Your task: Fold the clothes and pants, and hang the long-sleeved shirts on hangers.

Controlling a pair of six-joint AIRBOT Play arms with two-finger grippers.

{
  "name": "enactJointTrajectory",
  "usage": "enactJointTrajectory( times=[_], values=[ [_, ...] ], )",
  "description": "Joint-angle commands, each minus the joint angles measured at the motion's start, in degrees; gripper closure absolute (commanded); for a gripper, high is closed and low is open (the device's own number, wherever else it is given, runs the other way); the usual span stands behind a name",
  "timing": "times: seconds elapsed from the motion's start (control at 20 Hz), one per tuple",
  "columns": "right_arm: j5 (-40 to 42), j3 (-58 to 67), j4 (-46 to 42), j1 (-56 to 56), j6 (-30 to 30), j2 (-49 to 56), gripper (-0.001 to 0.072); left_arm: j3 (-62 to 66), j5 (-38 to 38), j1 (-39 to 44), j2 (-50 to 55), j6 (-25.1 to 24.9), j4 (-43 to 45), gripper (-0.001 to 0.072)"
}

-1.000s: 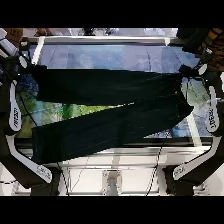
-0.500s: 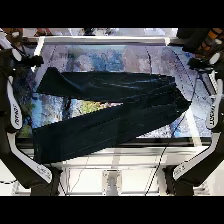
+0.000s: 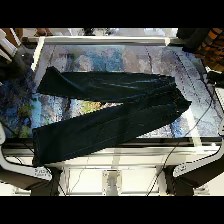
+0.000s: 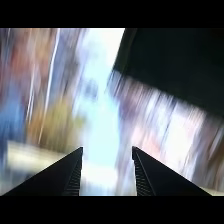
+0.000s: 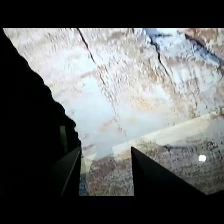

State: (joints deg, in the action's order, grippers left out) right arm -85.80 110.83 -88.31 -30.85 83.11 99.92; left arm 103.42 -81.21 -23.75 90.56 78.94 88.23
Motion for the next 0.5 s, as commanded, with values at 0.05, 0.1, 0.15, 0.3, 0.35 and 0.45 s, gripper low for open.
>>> enactJointTrajectory(
  times=[0.05,0.1,0.15,0.3,0.35,0.45],
  values=[
    [-4.37,-6.86,2.78,-3.5,-3.37,-5.09,0.0374,-27.23,-1.79,-7.78,-17.35,-6.08,-4.02,0.0339],
    [-2.93,-8.98,2.75,-3.54,-3.37,-7.08,0.0383,-34.07,0.33,-9.01,-22.05,-7.28,-3.85,0.0339],
    [-1.49,-11.32,2.67,-3.58,-3.34,-9.44,0.0382,-40.96,2.34,-10.21,-26.77,-8.63,-3.89,0.0339],
    [0.31,-17.84,3.26,-3.56,-3.32,-15.82,0.0382,-57.55,13.57,-10.99,-38.18,-10.19,-4.7,0.0341],
    [0.42,-20.09,3.54,-3.56,-3.32,-17.7,0.0382,-61.02,14.38,-11.02,-40.11,-10.19,-4.59,0.0341],
    [3.69,-25.53,4.24,-3.56,-3.63,-22.23,0.0384,-66.23,15.19,-11.04,-41.59,-10.19,-2.86,0.0341]
  ],
)
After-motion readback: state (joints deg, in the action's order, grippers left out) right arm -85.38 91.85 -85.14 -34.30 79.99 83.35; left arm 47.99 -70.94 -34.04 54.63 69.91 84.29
